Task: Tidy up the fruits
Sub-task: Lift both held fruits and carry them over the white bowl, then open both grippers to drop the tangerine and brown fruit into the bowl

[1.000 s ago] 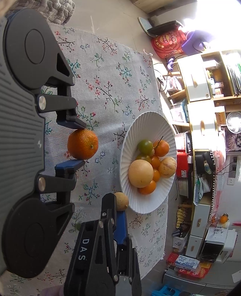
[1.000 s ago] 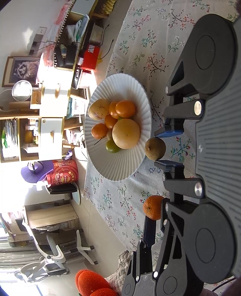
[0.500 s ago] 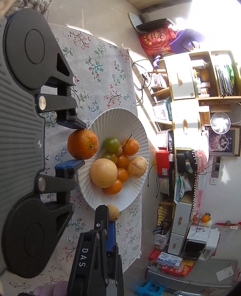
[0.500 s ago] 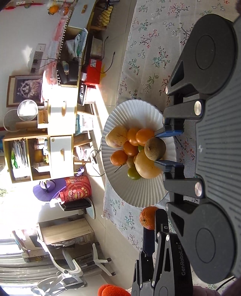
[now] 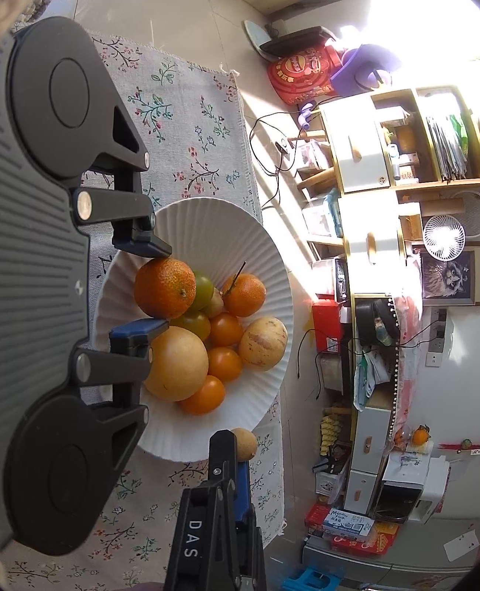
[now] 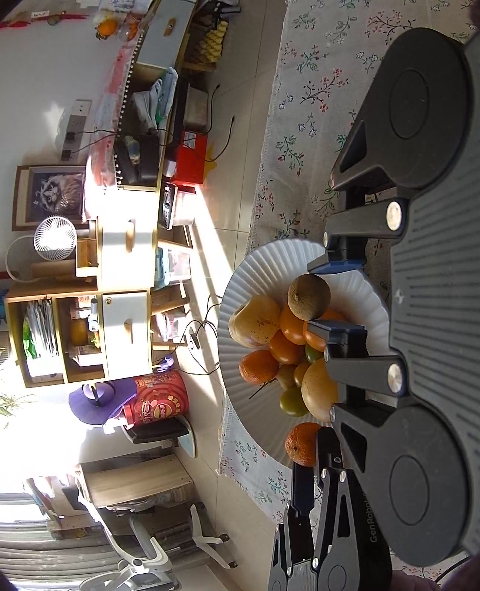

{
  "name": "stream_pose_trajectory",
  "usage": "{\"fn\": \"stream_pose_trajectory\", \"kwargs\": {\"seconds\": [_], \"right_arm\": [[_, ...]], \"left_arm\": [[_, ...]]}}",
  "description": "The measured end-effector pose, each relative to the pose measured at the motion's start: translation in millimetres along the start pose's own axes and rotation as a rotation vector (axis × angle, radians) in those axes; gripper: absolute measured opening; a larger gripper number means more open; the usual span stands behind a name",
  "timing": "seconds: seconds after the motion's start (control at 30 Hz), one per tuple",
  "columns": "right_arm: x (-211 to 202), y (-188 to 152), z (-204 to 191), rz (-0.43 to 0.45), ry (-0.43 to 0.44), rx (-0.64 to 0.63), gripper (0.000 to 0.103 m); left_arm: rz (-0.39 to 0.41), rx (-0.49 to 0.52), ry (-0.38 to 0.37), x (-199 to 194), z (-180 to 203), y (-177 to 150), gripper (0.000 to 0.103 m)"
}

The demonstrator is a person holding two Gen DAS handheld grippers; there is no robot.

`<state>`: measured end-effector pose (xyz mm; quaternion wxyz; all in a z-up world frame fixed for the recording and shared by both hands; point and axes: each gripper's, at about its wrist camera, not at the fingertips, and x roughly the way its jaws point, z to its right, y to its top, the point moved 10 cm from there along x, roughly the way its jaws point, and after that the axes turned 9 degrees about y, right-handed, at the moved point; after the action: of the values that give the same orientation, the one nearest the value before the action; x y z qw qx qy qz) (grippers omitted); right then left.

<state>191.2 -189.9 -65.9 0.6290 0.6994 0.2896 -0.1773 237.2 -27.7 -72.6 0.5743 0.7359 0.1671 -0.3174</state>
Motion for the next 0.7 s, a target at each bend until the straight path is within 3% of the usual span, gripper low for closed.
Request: {"fn": "stream_pose_trajectory", "kwargs": {"seconds": [0.53, 0.7], "right_arm": [[12.0, -2.1, 6.1, -0.021, -0.005, 0.007, 0.024], [9.6, 0.7, 7.2, -0.017, -0.008, 0.021, 0.031]], "left_arm": [[0.017, 0.045, -0.01, 4.2, 4.5, -0.5, 0.013], [0.019, 0.053, 0.012, 2.8, 4.6, -0.3, 0.017]]}}
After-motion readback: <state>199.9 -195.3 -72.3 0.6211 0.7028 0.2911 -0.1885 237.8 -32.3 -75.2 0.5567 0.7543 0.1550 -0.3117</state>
